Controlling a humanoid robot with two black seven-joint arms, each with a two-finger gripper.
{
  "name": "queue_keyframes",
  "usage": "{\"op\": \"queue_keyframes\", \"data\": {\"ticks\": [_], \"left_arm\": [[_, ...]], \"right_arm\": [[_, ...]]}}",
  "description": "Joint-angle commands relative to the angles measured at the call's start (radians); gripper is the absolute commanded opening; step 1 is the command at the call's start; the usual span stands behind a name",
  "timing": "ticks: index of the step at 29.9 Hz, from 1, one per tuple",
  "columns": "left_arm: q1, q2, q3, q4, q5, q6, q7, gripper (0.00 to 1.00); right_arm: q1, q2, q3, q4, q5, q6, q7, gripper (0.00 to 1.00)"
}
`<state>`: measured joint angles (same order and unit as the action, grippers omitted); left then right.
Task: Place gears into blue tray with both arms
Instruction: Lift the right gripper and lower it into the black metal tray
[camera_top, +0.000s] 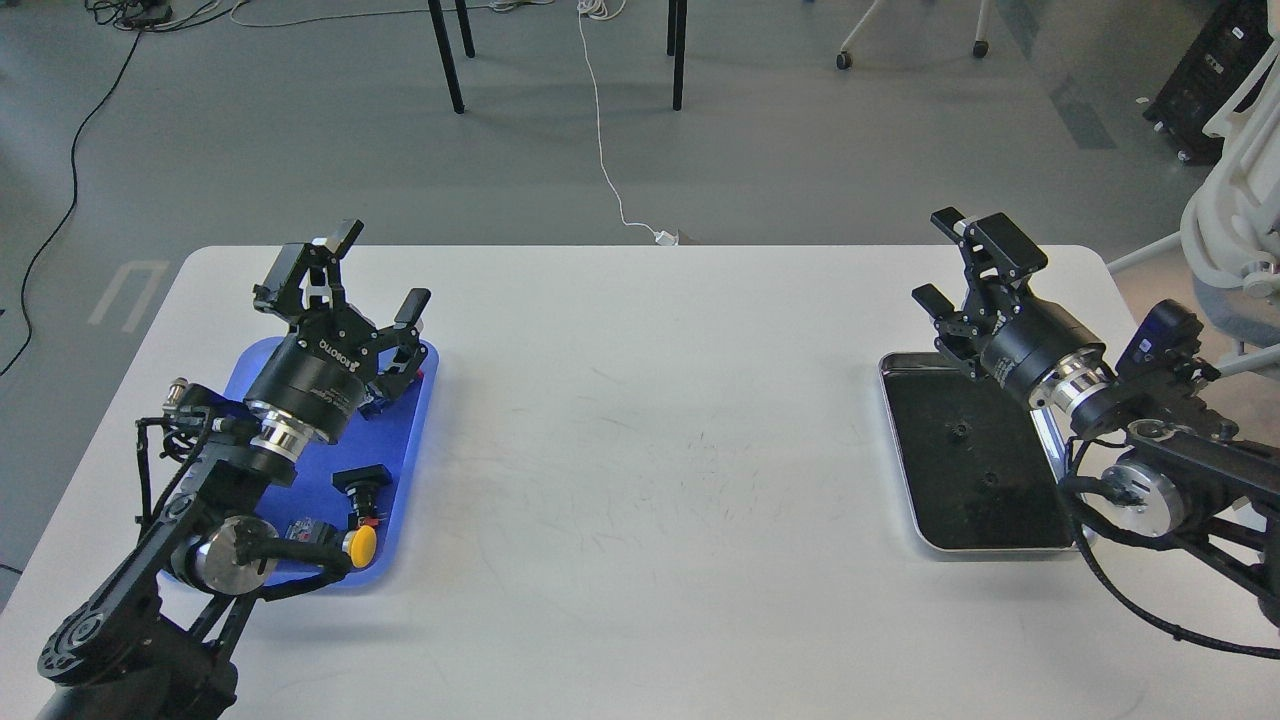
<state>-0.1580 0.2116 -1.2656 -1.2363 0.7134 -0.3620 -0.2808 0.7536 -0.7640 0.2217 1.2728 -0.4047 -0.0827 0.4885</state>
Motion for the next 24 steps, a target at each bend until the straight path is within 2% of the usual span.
{"op": "queue_keyframes", "data": {"ticks": [1,8,13,20,24], "left_arm": [[0.000,-0.003,0.000,0.000,0.000,0.000,0.000,0.98],[-0.002,-0.001,0.000,-0.009,0.001,-0.002,0.000,0.98],[-0.002,0.002,-0.001,-0.012,0.001,-0.002,0.000,0.98],[0.000,0.003,-0.001,-0.014,0.001,-0.002,-0.001,0.98],[0.005,0.005,0.000,-0.015,0.001,-0.002,-0.012,0.98]], "right_arm": [[0.128,-0.083,-0.132,0.017,-0.130,0.000,0.000,0.99],[0.384,-0.152,-0.402,0.014,-0.408,0.003,0.000,0.99],[0.591,-0.152,-0.643,0.014,-0.526,0.007,0.000,0.99],[0.840,-0.101,-0.950,0.013,-0.690,0.076,0.000,0.99],[0.874,-0.038,-1.094,-0.027,-0.782,0.089,0.000,0.98]]}}
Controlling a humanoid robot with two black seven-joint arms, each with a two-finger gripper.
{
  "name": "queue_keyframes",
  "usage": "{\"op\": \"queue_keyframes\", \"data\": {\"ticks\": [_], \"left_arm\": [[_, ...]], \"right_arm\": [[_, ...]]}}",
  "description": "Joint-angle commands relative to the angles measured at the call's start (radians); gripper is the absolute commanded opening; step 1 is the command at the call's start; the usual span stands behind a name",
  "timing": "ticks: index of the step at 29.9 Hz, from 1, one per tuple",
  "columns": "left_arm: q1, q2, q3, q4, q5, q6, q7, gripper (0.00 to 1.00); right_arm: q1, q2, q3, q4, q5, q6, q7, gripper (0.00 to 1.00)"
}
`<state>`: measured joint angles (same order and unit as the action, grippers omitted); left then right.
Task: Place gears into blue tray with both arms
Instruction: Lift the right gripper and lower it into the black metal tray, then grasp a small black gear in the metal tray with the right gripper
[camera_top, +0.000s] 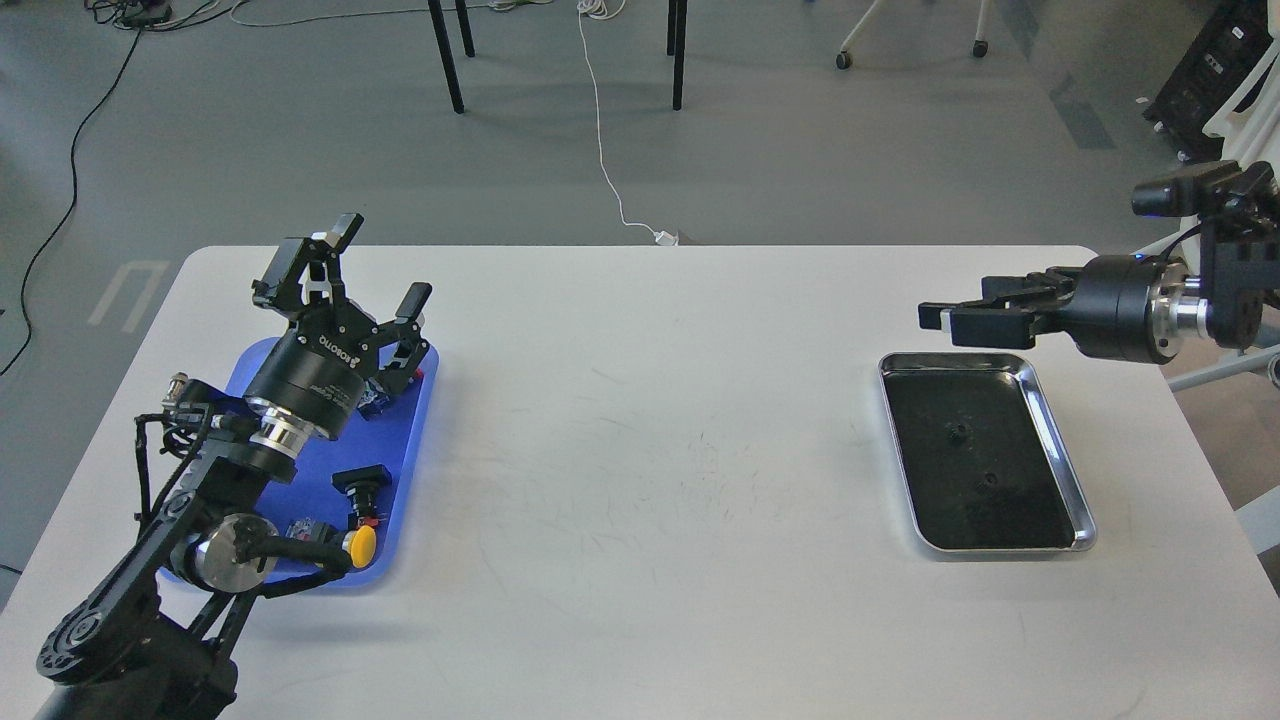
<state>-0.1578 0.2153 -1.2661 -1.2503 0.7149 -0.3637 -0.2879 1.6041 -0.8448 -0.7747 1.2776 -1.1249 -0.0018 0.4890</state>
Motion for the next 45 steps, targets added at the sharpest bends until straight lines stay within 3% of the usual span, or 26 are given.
{"op": "queue_keyframes", "data": {"ticks": [1,5,12,19,25,32,45], "left_arm": [[0.004,0.001,0.001,-0.001,0.000,0.000,-0.005,0.98],[0.006,0.001,0.001,0.000,0.001,0.002,-0.005,0.98],[0.007,0.001,-0.001,-0.001,0.000,0.000,-0.007,0.98],[0.007,0.001,-0.006,-0.001,0.000,0.000,-0.007,0.98],[0.007,0.006,-0.007,0.000,0.000,0.002,-0.007,0.98],[0.007,0.007,-0.010,-0.001,0.000,0.003,-0.007,0.98],[0.007,0.016,-0.012,0.000,0.000,0.003,-0.008,0.98]], "right_arm": [[0.023,0.055,-0.121,-0.052,-0.079,0.008,0.000,0.98],[0.002,0.134,-0.241,-0.147,-0.112,0.006,0.000,0.97],[-0.041,0.182,-0.311,-0.155,-0.113,-0.006,0.000,0.93],[-0.095,0.233,-0.383,-0.178,-0.102,-0.099,0.000,0.90],[-0.144,0.263,-0.385,-0.213,-0.098,-0.136,0.000,0.71],[-0.179,0.314,-0.387,-0.241,-0.055,-0.170,0.000,0.63],[-0.205,0.328,-0.396,-0.248,-0.042,-0.170,0.000,0.61]]}}
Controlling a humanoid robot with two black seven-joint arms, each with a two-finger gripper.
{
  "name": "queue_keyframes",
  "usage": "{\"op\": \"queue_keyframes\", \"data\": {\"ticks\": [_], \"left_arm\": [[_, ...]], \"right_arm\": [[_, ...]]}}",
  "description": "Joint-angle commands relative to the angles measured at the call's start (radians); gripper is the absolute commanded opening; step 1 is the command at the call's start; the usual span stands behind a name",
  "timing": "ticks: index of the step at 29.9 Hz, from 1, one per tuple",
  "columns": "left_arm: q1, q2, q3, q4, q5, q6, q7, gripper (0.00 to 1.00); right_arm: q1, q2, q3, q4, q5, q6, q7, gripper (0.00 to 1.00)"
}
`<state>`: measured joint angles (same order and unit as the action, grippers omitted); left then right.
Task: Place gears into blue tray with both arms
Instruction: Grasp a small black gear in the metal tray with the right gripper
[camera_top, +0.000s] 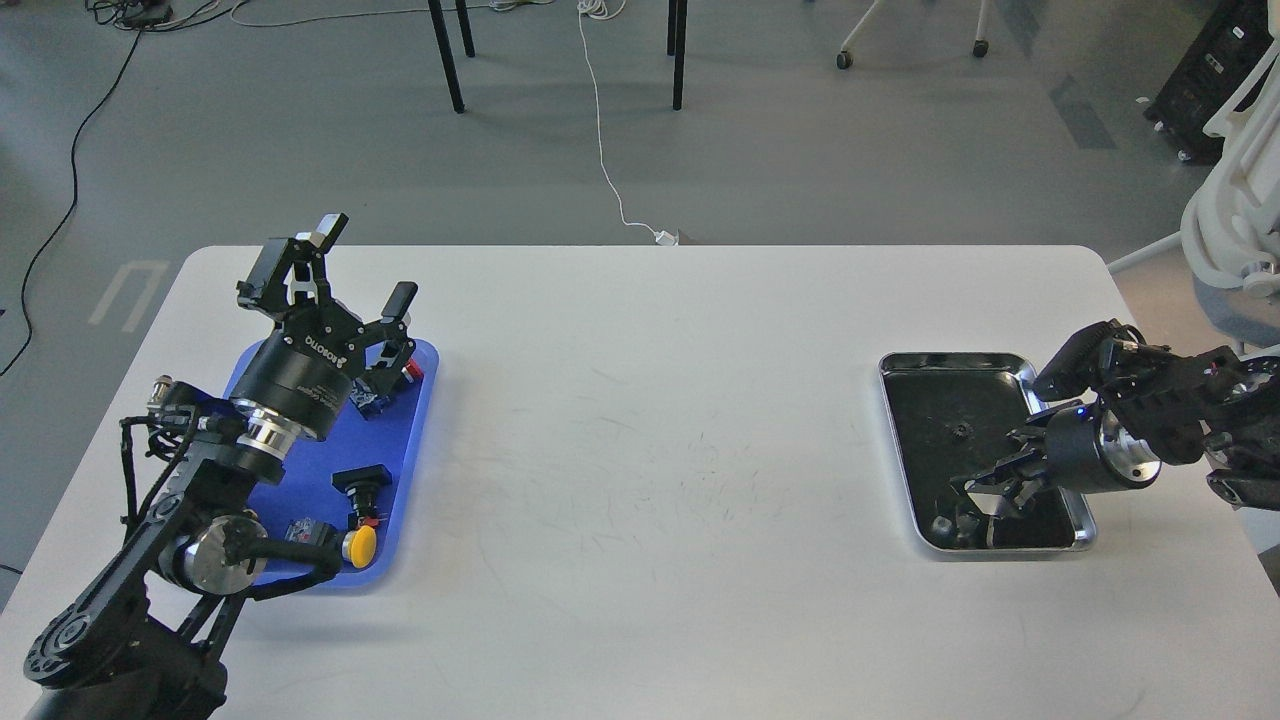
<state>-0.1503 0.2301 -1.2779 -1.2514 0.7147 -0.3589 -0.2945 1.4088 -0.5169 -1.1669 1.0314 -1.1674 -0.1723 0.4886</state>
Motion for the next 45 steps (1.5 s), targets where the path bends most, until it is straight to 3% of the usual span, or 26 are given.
{"op": "queue_keyframes", "data": {"ticks": [1,10,20,24,36,45], "left_arm": [[0.000,0.003,0.000,0.001,0.000,-0.002,-0.003,0.98],[-0.002,0.006,0.002,0.001,-0.001,-0.005,-0.006,0.98],[-0.002,0.009,0.005,0.001,0.000,-0.006,-0.006,0.98],[-0.005,0.012,0.006,0.001,0.002,-0.006,-0.005,0.98],[-0.006,0.020,0.005,0.001,0.000,-0.008,-0.006,0.98],[-0.008,0.023,0.005,0.001,0.000,-0.008,-0.006,0.98]], "right_arm": [[-0.011,0.000,-0.004,-0.004,0.000,0.000,0.000,0.61],[-0.019,-0.003,-0.005,-0.005,0.002,-0.001,0.000,0.57],[-0.037,-0.005,-0.005,-0.017,0.009,-0.001,0.000,0.30],[-0.039,-0.005,-0.005,-0.017,0.011,0.004,0.000,0.24],[-0.005,-0.014,-0.002,-0.001,0.017,0.005,0.000,0.18],[0.194,-0.025,0.013,0.113,0.074,0.005,0.000,0.18]]}}
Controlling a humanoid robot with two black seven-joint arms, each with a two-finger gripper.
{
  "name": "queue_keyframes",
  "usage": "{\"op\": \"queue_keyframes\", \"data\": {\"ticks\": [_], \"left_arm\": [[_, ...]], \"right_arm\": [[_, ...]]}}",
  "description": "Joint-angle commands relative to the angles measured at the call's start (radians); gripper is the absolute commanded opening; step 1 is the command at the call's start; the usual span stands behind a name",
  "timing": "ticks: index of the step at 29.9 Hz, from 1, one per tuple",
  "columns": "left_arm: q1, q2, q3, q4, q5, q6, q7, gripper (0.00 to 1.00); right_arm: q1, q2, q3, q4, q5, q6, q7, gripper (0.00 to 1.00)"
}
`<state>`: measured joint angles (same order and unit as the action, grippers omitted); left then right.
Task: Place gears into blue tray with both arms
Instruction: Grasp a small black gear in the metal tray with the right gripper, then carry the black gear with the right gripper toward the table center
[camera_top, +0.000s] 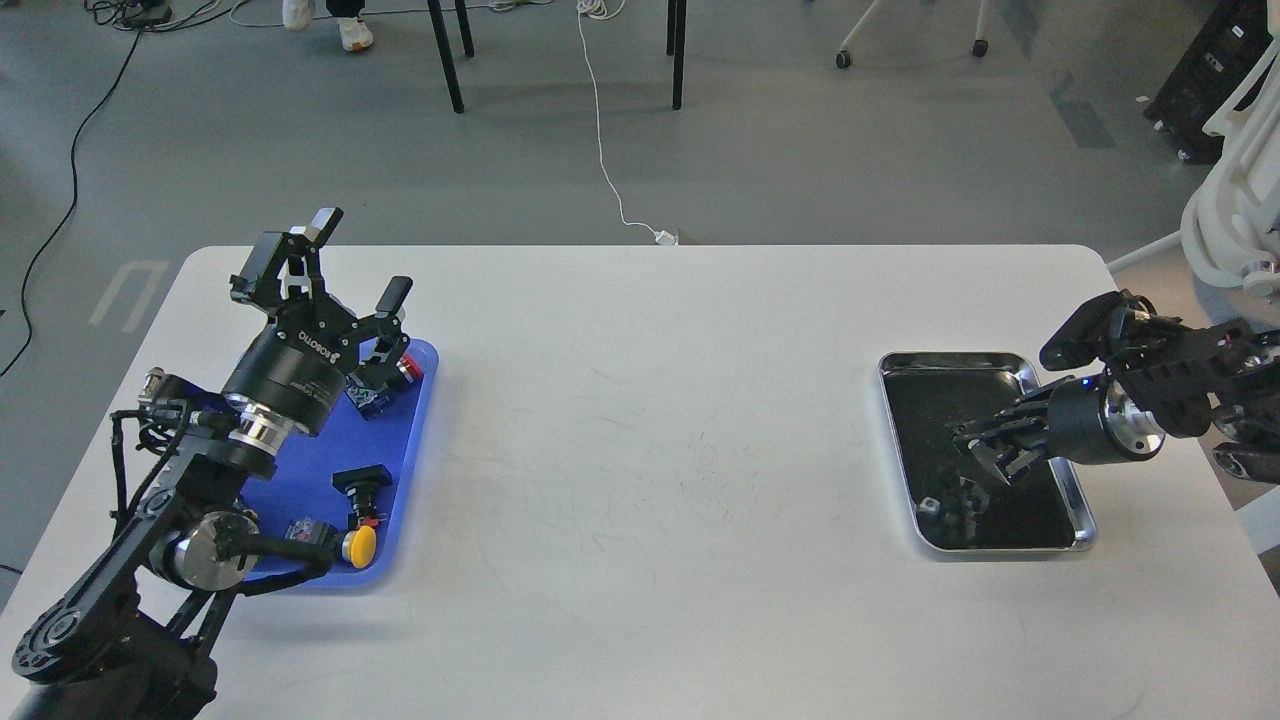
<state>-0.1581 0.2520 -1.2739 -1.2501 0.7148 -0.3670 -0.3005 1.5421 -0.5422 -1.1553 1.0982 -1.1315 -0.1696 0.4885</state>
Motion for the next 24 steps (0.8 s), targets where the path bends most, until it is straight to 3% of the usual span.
{"op": "queue_keyframes", "data": {"ticks": [1,9,18,24], "left_arm": [[0.000,0.004,-0.001,0.000,0.000,-0.001,0.000,0.98],[0.000,0.021,-0.002,0.000,-0.003,-0.001,-0.003,0.98],[0.006,0.049,-0.009,-0.017,-0.005,-0.001,-0.005,0.98],[0.012,0.056,-0.010,-0.025,-0.005,-0.001,-0.006,0.98]], "right_arm": [[0.094,0.008,0.002,0.080,0.073,0.004,0.000,0.18],[0.161,0.217,0.002,0.126,0.283,-0.011,0.000,0.18],[0.113,0.530,-0.023,0.118,0.496,-0.168,0.000,0.18],[0.058,0.542,-0.044,0.068,0.516,-0.214,0.000,0.18]]}}
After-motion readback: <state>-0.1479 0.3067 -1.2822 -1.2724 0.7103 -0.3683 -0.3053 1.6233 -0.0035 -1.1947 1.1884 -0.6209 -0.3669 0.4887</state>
